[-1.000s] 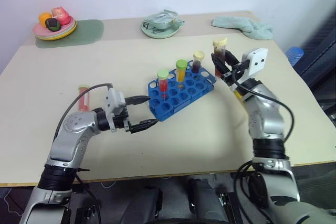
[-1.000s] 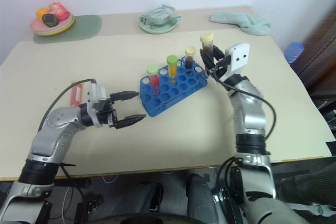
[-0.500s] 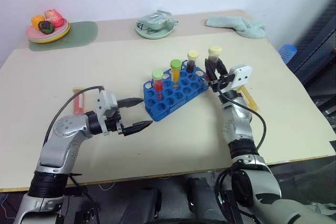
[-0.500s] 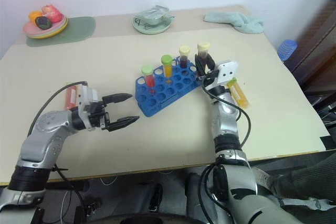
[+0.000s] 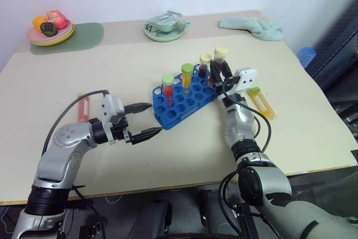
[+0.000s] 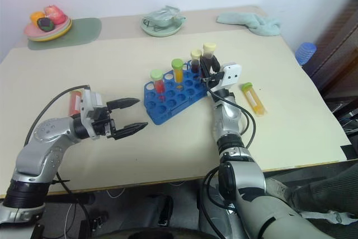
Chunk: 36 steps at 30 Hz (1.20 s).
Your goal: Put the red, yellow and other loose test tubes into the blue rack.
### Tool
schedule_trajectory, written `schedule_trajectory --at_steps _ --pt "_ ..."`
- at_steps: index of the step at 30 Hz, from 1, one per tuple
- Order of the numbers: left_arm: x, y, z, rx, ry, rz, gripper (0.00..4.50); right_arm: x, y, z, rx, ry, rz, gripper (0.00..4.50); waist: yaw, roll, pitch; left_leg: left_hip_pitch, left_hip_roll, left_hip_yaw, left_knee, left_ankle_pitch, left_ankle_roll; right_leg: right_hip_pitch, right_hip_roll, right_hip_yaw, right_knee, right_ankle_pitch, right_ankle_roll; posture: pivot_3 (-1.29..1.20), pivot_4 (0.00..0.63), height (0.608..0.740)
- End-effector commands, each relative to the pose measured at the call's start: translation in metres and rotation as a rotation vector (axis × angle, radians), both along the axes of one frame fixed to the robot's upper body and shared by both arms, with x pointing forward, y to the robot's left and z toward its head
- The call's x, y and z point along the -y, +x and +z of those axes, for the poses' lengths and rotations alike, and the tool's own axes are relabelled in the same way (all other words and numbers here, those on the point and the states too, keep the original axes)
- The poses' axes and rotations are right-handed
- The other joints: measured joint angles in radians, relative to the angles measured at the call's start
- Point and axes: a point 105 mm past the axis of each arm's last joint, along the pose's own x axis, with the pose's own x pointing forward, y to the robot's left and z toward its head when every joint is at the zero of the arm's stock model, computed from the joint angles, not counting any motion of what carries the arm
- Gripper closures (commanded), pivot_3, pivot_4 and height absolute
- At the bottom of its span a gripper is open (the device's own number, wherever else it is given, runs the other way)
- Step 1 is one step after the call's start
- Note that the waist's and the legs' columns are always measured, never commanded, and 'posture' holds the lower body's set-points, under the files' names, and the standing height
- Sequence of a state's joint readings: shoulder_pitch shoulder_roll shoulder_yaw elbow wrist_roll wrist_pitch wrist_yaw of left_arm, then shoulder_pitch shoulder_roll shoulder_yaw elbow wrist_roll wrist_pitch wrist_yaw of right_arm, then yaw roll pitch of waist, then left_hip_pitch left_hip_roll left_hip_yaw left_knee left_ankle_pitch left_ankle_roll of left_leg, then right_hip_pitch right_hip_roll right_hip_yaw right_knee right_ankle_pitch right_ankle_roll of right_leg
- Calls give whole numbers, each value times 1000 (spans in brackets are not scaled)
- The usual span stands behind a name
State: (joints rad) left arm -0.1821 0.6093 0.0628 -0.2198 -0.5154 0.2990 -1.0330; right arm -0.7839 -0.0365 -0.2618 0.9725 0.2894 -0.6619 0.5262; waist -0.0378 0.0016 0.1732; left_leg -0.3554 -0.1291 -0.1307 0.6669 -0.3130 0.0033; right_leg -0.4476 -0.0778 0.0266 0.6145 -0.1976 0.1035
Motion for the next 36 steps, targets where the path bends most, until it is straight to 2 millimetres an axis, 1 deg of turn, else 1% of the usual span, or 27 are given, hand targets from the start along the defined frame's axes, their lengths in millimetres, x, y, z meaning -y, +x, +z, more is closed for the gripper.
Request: schedule_trajectory --at_steps 1,8,12,21,24,26,27,28,29,30,33,36 --pt "0 -3 16 55 -5 -9 163 5 -1 -3 2 23 -24 3316 -5 0 0 0 0 0 0 0 0 0 0 0 0 0 0 0 150 740" --pt "4 -1 18 56 -5 -16 163 2 -3 -9 -9 19 -23 3316 -5 0 0 0 0 0 0 0 0 0 0 0 0 0 0 0 150 740" --pt "4 -2 18 55 -7 -18 163 -2 -5 -17 -28 19 -23 3316 -6 0 0 0 0 0 0 0 0 0 0 0 0 0 0 0 150 740" --pt "0 -2 21 56 1 -11 163 -8 -11 -34 -48 -7 -84 3316 -6 0 0 0 0 0 0 0 0 0 0 0 0 0 0 0 150 740" --pt "0 -2 21 56 3 -12 163 -11 -14 -37 -50 -14 -77 3316 -5 -1 -1 1 0 -1 -1 0 0 0 0 0 0 0 0 0 150 740" --pt "0 -1 21 56 1 -14 163 -14 -16 -37 -36 -32 -62 2499 -5 -2 -2 1 0 -1 -1 0 0 1 1 0 0 0 0 0 150 740" --pt "1 -1 21 56 0 -15 163 -14 -16 -36 -27 -42 -67 2163 -5 -2 -2 1 0 -1 -1 0 0 1 1 0 0 0 0 0 150 740" --pt "1 -1 20 55 0 -16 163 -11 -15 -33 -16 -62 -99 1729 -5 -2 -2 2 0 -1 -1 0 0 2 1 0 0 0 0 0 150 740" --pt "2 0 19 54 -1 -16 163 -7 -14 -29 -7 -84 -144 1166 -5 -2 -2 2 0 -1 -1 0 0 2 1 0 0 0 0 0 150 740" --pt "2 0 19 53 -3 -17 163 -3 -12 -25 2 -116 -194 705 -4 -2 -2 2 0 -1 -1 0 0 2 1 0 -1 0 0 0 150 740" --pt "4 1 16 48 -12 -26 163 -4 -11 -9 63 -201 -189 705 0 -2 -2 2 0 -1 -1 0 0 2 2 0 0 0 -1 0 150 740" --pt "8 2 15 48 -26 -37 163 2 -13 15 116 -268 -200 705 0 -1 -2 1 0 -1 -1 0 0 1 2 0 -1 0 0 0 150 740"
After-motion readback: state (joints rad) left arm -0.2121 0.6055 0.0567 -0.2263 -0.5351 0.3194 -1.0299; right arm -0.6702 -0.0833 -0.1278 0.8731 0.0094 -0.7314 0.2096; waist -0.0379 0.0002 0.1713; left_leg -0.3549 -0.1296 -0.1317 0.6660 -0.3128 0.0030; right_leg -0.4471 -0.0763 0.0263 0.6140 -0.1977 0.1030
